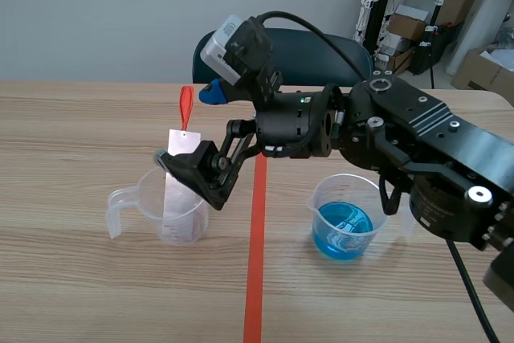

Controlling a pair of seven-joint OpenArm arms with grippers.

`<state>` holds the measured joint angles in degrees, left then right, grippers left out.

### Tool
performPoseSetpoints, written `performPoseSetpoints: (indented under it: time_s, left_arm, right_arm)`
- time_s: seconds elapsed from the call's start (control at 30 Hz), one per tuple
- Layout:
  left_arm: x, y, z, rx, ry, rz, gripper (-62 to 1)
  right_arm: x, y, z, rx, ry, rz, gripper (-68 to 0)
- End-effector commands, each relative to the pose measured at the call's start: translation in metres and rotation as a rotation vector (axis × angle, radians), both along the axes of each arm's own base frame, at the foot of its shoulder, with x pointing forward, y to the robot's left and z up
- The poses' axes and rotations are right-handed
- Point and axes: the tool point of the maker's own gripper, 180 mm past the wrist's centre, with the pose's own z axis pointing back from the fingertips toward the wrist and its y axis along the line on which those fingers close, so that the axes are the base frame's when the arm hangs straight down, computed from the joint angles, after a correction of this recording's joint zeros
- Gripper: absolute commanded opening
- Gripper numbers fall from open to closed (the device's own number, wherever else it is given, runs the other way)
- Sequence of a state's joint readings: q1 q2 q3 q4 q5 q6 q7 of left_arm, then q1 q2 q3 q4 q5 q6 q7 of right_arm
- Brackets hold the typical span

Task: Do the redox reaction experiment. return to the home posture

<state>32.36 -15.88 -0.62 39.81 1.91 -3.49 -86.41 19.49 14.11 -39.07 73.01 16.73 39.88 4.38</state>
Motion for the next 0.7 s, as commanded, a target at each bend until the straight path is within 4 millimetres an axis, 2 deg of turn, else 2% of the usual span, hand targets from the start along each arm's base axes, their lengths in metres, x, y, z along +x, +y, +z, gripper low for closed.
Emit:
performPoseSetpoints:
  time_s: [0.0,0.17,0.37,0.53,0.67]
  left_arm:
    - [-0.004,0.007,0.017,-0.008,-0.056,-0.006,0.7]
    - [-0.012,0.020,0.041,0.025,-0.088,-0.019,0.7]
    - [-0.007,0.030,0.068,0.064,-0.097,-0.031,0.6]
    - [0.005,0.029,0.095,0.097,-0.108,-0.053,0.6]
    - [0.017,0.020,0.116,0.121,-0.118,-0.083,0.6]
  right_arm:
    - [0.008,-0.006,0.023,0.028,-0.053,-0.006,0.4]
    - [0.019,-0.028,0.040,0.025,-0.103,-0.078,0.4]
    - [0.025,-0.063,0.061,0.030,-0.156,-0.186,0.4]
    - [0.025,-0.098,0.078,0.041,-0.207,-0.302,0.4]
    - [0.020,-0.123,0.086,0.044,-0.229,-0.371,0.4]
